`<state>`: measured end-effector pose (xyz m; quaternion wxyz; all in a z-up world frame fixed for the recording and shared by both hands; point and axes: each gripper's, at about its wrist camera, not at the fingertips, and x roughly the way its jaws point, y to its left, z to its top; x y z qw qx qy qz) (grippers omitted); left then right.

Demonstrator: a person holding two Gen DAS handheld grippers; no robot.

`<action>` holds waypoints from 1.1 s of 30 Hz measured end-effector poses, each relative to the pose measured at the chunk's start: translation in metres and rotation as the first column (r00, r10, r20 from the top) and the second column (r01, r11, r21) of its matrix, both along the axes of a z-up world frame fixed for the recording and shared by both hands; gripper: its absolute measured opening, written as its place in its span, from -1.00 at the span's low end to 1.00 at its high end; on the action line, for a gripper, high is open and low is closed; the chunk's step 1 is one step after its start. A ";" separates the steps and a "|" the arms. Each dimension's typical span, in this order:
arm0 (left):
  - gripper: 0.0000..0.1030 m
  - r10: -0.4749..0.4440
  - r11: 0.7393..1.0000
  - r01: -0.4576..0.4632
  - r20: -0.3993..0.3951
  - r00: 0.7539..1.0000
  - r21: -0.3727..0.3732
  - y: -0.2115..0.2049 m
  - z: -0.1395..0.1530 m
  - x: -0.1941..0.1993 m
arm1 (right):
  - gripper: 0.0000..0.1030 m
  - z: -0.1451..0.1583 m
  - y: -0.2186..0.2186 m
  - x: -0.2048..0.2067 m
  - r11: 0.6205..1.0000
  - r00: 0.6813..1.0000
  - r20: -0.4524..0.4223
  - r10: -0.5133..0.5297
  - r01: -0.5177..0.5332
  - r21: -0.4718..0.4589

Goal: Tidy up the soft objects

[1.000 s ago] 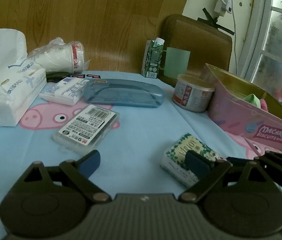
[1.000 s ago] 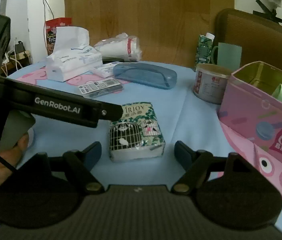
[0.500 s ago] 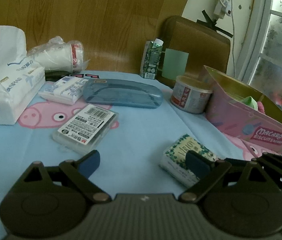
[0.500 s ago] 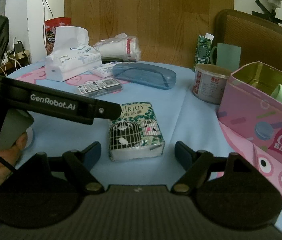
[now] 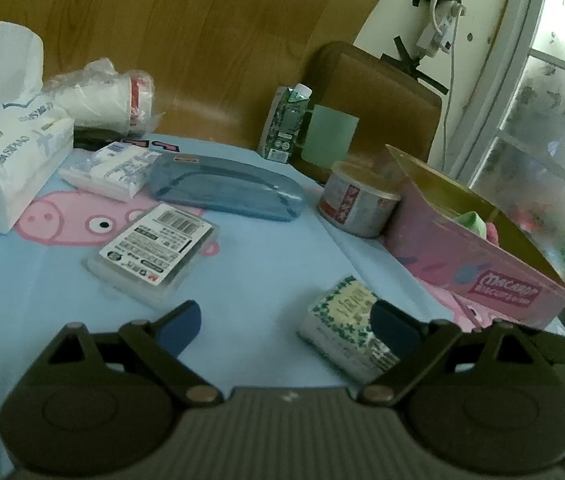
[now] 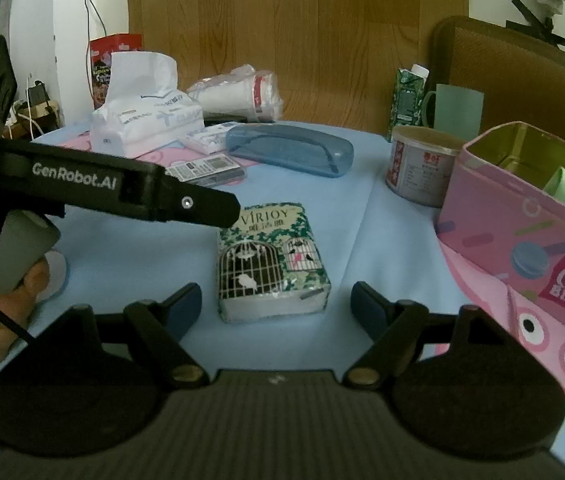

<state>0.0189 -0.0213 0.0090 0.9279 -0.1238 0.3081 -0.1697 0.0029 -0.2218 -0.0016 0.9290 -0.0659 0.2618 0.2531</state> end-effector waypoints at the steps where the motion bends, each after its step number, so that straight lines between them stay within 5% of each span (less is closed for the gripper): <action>1: 0.82 -0.004 1.000 0.004 0.001 1.000 -0.004 0.000 0.000 0.000 | 0.63 0.000 0.001 0.000 1.000 1.000 0.001 -0.001 0.001 -0.001; 14: 0.78 -0.103 0.991 0.105 0.018 0.994 -0.083 -0.001 0.002 -0.005 | 0.64 -0.001 0.001 -0.001 1.000 1.000 0.002 -0.005 0.005 -0.007; 20: 0.28 -0.171 0.982 0.168 -0.032 0.985 -0.086 -0.011 -0.003 -0.001 | 0.29 0.000 -0.001 -0.004 1.000 1.000 0.005 0.026 -0.026 0.008; 24: 0.22 -0.208 0.977 0.206 -0.041 0.977 -0.062 -0.023 -0.004 -0.006 | 0.28 0.001 -0.011 -0.007 0.999 0.999 -0.005 0.036 -0.036 0.021; 33: 0.23 -0.348 0.933 0.333 -0.101 0.932 -0.137 -0.063 -0.005 -0.001 | 0.29 0.002 -0.063 -0.017 0.998 0.998 -0.015 -0.056 0.057 0.031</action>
